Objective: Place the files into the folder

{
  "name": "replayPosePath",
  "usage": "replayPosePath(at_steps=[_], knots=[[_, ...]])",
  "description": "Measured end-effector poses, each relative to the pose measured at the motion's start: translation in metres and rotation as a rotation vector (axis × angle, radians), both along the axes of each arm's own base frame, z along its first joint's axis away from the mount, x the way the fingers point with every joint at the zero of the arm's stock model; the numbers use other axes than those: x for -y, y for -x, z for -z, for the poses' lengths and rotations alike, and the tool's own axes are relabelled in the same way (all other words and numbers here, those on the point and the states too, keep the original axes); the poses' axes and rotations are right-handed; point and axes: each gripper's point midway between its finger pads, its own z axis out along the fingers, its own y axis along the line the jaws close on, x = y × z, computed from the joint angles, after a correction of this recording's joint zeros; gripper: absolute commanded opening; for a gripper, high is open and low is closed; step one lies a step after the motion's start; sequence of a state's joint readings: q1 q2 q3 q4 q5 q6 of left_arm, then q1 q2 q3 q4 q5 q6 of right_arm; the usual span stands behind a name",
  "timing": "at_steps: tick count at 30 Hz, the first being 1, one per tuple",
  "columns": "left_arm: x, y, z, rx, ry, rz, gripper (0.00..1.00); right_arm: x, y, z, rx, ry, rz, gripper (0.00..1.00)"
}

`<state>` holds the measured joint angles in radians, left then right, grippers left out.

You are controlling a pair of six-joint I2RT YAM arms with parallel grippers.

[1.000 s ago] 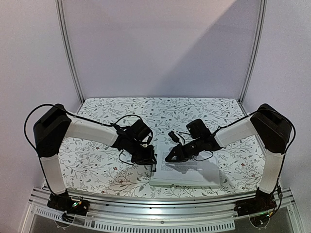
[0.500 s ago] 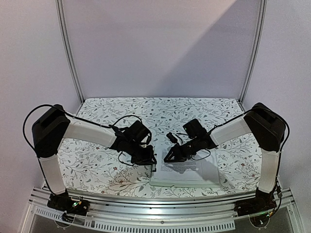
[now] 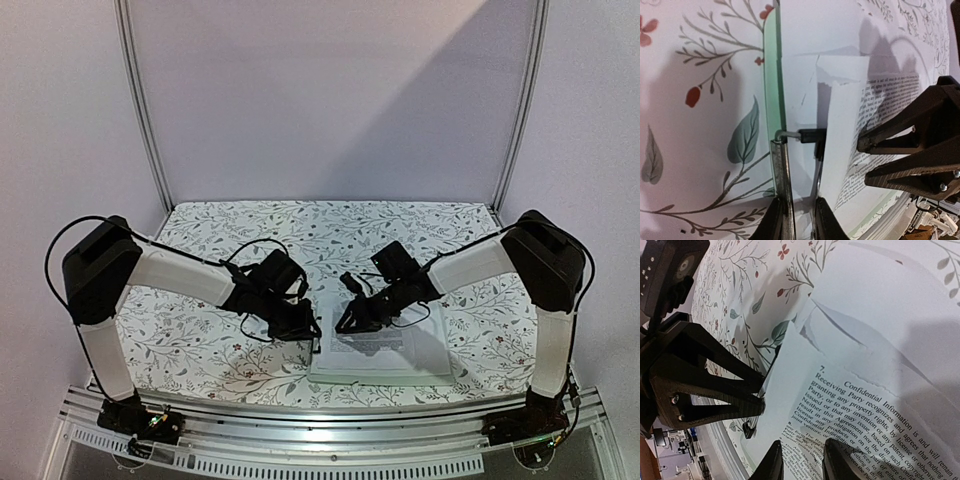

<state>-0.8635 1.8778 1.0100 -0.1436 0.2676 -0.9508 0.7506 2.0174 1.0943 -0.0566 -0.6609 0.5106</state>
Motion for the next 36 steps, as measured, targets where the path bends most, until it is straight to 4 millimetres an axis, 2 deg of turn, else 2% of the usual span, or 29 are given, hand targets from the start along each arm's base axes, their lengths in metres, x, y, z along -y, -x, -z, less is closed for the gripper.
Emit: replayPosePath(at_steps=[16, 36], knots=[[0.000, 0.000, 0.000, -0.004, 0.007, 0.000, 0.00, 0.011, 0.003, -0.001, -0.029, 0.086, 0.026, 0.28], [0.000, 0.000, 0.000, -0.007, 0.013, 0.002, 0.00, 0.002, 0.000, -0.002, -0.079, 0.125, 0.029, 0.28]])
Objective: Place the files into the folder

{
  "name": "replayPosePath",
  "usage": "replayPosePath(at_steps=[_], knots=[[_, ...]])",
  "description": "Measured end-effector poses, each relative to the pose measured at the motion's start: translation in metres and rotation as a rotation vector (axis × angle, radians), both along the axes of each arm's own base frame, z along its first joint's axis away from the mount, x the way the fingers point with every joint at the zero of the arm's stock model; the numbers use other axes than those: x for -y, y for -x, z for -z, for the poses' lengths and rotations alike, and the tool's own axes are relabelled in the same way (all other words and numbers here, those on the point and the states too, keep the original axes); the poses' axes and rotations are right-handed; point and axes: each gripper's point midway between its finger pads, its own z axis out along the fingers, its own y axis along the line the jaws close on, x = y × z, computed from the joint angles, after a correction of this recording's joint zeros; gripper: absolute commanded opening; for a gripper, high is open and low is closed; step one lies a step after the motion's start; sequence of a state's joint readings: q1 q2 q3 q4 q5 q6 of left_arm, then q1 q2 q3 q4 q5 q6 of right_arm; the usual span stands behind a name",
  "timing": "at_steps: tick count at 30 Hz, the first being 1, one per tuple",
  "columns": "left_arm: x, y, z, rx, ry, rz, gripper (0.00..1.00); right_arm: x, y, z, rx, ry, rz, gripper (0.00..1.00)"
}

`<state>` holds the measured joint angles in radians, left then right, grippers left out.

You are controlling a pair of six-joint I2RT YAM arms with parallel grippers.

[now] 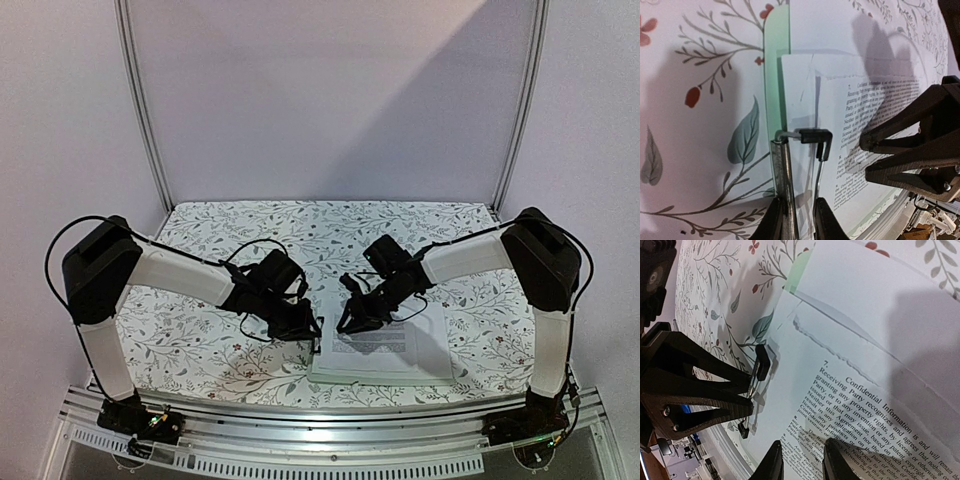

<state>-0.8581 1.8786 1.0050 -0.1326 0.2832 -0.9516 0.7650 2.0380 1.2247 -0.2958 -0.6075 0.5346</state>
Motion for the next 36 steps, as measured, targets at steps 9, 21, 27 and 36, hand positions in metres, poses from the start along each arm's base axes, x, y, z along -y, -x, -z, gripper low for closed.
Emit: replayPosePath(at_steps=[9, 21, 27, 36], knots=[[0.0000, 0.0000, 0.0002, -0.003, 0.002, 0.001, 0.00, -0.0022, 0.0000, -0.0001, -0.007, -0.007, 0.003, 0.28], [-0.0002, -0.0002, 0.0008, -0.012, 0.006, 0.002, 0.00, -0.0059, 0.0000, -0.0019, -0.011, -0.020, 0.005, 0.28], [-0.0002, -0.0001, 0.0008, -0.015, 0.007, 0.003, 0.00, -0.0066, 0.0007, -0.0025, -0.013, -0.021, 0.006, 0.28], [-0.0001, -0.0002, 0.0005, -0.015, 0.007, 0.003, 0.00, -0.0066, 0.0007, -0.0056, -0.008, -0.023, 0.007, 0.28]])
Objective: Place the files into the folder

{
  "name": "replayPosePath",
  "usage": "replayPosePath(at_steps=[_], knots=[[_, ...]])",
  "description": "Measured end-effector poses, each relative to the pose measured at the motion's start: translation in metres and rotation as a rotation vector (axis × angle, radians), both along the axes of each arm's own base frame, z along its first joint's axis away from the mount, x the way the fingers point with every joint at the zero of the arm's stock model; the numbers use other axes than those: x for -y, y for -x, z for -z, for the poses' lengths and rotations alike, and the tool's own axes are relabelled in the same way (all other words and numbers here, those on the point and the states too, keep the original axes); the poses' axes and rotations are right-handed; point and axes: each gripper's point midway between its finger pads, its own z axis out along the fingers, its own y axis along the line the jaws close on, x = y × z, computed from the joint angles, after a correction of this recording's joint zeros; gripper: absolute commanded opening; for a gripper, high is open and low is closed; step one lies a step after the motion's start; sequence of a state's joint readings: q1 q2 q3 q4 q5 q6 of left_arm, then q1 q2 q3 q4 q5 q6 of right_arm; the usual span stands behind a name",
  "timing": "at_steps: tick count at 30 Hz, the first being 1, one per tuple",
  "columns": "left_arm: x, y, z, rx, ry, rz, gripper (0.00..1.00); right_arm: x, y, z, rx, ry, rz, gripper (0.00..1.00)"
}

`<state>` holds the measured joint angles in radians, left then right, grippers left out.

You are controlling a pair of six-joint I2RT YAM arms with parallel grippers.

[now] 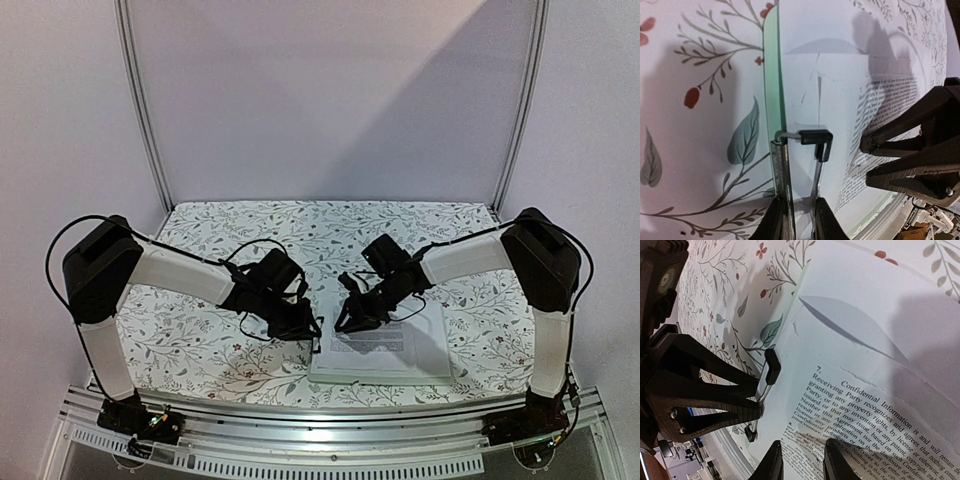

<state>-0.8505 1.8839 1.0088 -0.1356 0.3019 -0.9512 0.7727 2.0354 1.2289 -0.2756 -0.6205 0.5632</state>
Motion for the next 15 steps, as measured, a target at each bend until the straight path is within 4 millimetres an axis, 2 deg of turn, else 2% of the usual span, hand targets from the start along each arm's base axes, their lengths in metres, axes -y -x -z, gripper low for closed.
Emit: replayPosePath(at_steps=[11, 15], knots=[[0.000, 0.000, 0.000, -0.002, 0.003, -0.003, 0.00, -0.002, 0.004, -0.026, 0.031, -0.048, -0.007, 0.29], [0.000, -0.001, 0.000, -0.003, 0.004, -0.003, 0.00, 0.001, 0.004, -0.032, 0.045, -0.037, 0.002, 0.35]])
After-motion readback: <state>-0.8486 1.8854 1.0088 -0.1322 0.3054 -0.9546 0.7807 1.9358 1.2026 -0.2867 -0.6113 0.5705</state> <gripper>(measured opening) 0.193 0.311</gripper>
